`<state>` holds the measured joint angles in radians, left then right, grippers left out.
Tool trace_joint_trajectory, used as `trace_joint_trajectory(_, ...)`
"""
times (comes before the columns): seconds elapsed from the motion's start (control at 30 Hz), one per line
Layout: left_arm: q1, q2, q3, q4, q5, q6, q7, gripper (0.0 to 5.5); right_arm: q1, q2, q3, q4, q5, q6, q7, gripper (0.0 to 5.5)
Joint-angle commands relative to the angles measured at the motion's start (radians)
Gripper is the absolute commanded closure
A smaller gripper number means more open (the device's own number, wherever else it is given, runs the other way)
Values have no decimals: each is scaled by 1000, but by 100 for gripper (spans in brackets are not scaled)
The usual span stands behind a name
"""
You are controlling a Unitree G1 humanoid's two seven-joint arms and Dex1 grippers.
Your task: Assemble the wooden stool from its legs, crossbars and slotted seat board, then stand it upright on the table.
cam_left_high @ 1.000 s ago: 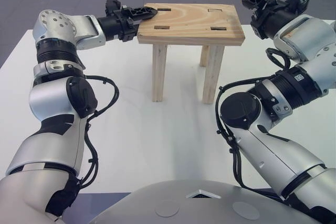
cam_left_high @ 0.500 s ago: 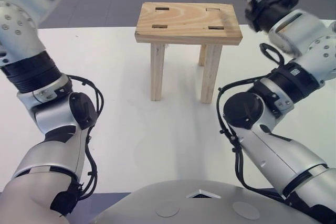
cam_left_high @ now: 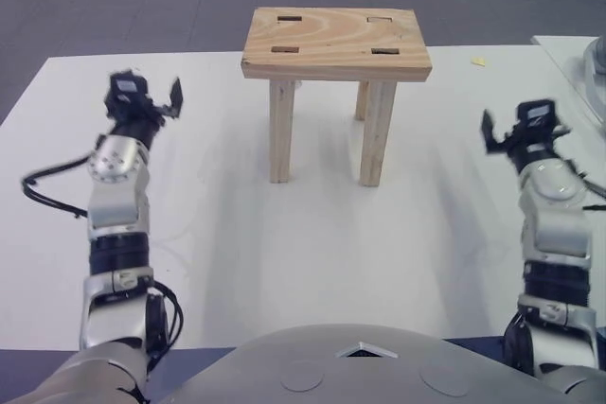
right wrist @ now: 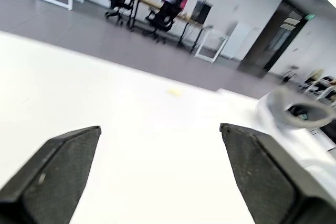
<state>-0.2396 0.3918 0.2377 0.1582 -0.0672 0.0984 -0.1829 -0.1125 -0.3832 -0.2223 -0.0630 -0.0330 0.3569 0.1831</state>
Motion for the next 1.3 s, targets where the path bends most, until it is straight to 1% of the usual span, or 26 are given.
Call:
trace_joint_trajectory(0.03,-6,-8,30,-30,24,-49,75,132,1,66,65,-73,7,-8,-17,127)
trace_joint_trajectory(0.13,-4,-21,11,-59,21,-76,82,132,-15,111,90,-102,13,0,-36,127)
trace_joint_trajectory(0.2,-14,-89,-18,-85,-40,-68,67,132,-27,142,94,-104,25,-2,-46,127)
trace_joint_trajectory(0.3,-24,-167,-55,-104,-85,-46,61,132,-41,199,55,-87,73,-6,-83,127)
trace_joint_trajectory(0.4,-32,-195,-70,-103,-89,-23,70,132,-45,218,35,-79,100,-3,-103,127)
trace_joint_trajectory(0.6,-57,-210,-75,-110,-127,24,44,132,-53,237,28,-64,128,-8,-118,127)
trace_joint_trajectory(0.83,-42,-214,-52,-129,-126,66,85,132,-50,244,32,-68,136,-2,-119,127)
trace_joint_trajectory(0.93,-28,-208,-64,-135,-86,49,107,132,-56,245,28,-68,141,-1,-122,127)
trace_joint_trajectory(1.07,-16,-221,-62,-158,-131,73,71,132,-59,242,37,-64,140,-6,-123,127)
trace_joint_trajectory(1.3,9,-226,-57,-181,-137,75,72,132,-57,246,50,-68,145,-6,-134,127)
